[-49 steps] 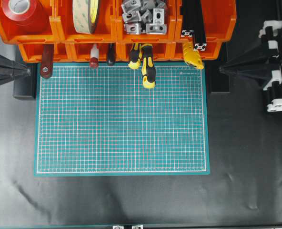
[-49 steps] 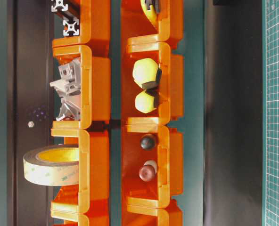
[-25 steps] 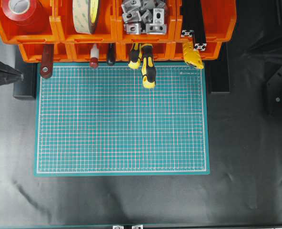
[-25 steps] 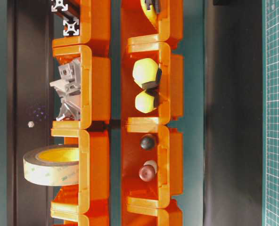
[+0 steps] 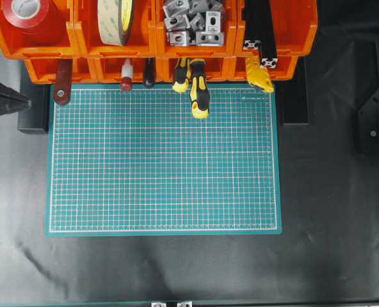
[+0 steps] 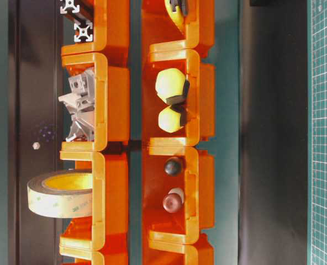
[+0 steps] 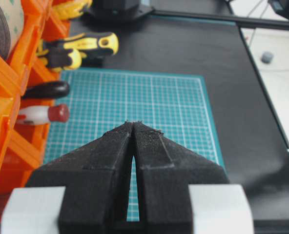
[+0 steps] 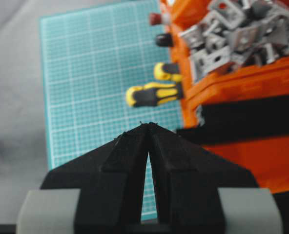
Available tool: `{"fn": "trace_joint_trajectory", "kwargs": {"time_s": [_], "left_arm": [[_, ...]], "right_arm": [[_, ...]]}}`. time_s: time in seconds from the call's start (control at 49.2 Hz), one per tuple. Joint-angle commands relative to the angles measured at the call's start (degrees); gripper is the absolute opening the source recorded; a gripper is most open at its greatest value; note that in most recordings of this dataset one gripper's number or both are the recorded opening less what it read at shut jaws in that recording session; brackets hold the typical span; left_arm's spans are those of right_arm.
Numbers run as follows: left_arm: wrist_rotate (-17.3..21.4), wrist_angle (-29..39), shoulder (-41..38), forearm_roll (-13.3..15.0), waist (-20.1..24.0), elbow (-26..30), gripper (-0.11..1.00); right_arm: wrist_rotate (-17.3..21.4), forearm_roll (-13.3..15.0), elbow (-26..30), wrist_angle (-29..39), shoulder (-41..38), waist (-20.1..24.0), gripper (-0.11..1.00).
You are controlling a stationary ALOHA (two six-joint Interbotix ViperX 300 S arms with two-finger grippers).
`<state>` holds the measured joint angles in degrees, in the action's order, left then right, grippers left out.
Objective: Pick corner brachets from container rack with right arm.
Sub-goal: 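Move the right gripper up to the silver corner bracket bin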
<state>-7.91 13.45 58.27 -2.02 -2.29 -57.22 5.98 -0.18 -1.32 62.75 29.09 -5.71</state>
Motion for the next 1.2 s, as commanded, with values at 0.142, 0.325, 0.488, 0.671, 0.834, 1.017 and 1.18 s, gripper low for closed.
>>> {"fn": "trace_joint_trajectory", "kwargs": {"time_s": [0.142,0.325,0.488,0.671,0.834,1.017,1.18], "left_arm": [[-0.2,-0.1,0.0,-0.2,-0.1,1.8,0.00],[-0.3,-0.2,0.1,-0.2,0.0,1.8,0.00],[-0.3,-0.2,0.3,-0.2,-0.1,1.8,0.00],[-0.3,-0.2,1.4,-0.2,-0.1,2.1,0.00],[-0.4,0.2,2.0,-0.2,-0.1,2.1,0.00],[-0.4,0.7,1.7,-0.2,-0.1,2.0,0.00],[-0.4,0.7,1.7,-0.2,-0.3,2.0,0.00]], "right_arm": [[-2.0,0.4,14.8,8.2,-9.5,-2.1,-0.01],[-5.9,1.4,20.7,9.1,-16.0,-2.7,-0.01],[-7.7,1.4,22.7,8.8,-20.2,-4.2,-0.01],[-9.6,1.5,22.7,9.1,-22.3,-5.4,0.00],[-13.7,1.6,22.9,8.9,-24.3,-5.4,0.16],[-19.0,3.5,23.7,8.7,-27.2,-4.8,0.68],[-20.8,8.5,24.2,8.0,-29.5,-3.7,0.85]]}}
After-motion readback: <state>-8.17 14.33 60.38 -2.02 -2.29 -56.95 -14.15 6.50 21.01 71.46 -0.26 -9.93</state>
